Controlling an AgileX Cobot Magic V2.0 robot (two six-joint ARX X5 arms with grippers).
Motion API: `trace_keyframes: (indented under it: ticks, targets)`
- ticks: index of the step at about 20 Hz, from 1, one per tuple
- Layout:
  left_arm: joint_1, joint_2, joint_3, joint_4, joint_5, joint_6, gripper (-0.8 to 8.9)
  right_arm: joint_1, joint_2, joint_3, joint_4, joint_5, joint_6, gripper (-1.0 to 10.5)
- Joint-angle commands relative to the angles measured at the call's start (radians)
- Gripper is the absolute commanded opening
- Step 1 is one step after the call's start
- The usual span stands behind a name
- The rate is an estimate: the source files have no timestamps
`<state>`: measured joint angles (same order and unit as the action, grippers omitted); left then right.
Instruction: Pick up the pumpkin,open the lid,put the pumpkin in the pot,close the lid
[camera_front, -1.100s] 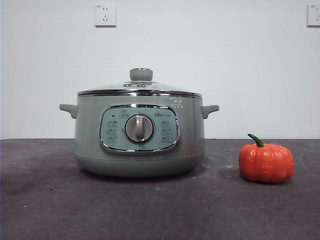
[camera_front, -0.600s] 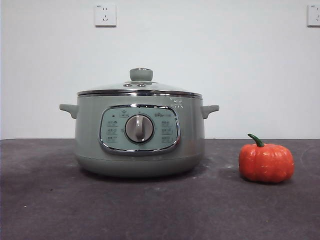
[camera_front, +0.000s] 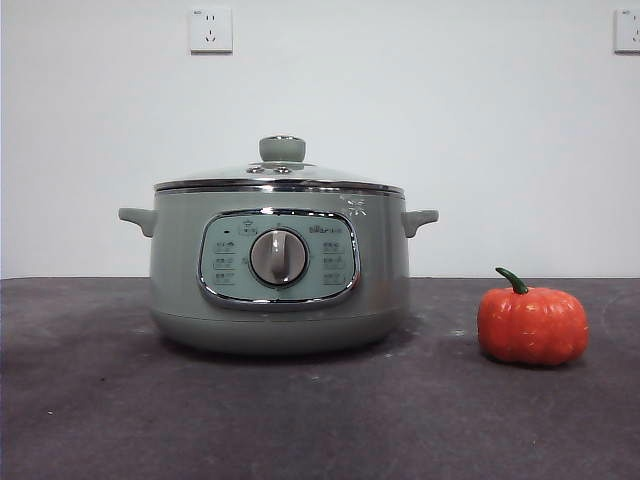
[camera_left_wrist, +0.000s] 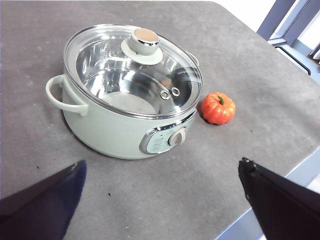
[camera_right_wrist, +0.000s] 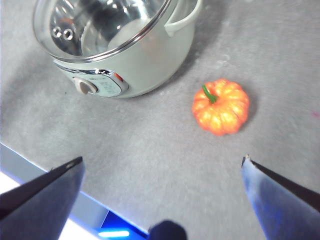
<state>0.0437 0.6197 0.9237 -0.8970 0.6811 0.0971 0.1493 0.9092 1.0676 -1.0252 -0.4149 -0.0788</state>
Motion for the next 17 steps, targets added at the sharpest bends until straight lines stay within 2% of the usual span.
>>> trace_keyframes:
  ticks: [1, 4, 8, 10, 15, 17]
  targets:
    - [0.001, -0.002, 0.001, 0.005, 0.003, 0.008, 7.99, 0.031, 0.083, 0.002, 0.070, 0.028, 0.002, 7.2]
    - [0.001, -0.002, 0.001, 0.005, 0.003, 0.008, 7.99, 0.084, 0.225, 0.002, 0.143, 0.134, -0.007, 7.2]
    - [0.001, -0.002, 0.001, 0.005, 0.003, 0.007, 7.99, 0.130, 0.409, 0.002, 0.235, 0.214, -0.020, 7.2]
    - [0.001, -0.002, 0.001, 0.005, 0.003, 0.007, 7.99, 0.154, 0.488, 0.002, 0.275, 0.282, -0.029, 7.2]
    - [0.001, -0.002, 0.001, 0.005, 0.003, 0.007, 7.99, 0.188, 0.633, 0.002, 0.367, 0.330, -0.047, 7.2]
    - [0.001, -0.002, 0.001, 0.005, 0.002, 0.007, 7.99, 0.197, 0.679, 0.002, 0.381, 0.373, -0.048, 7.2]
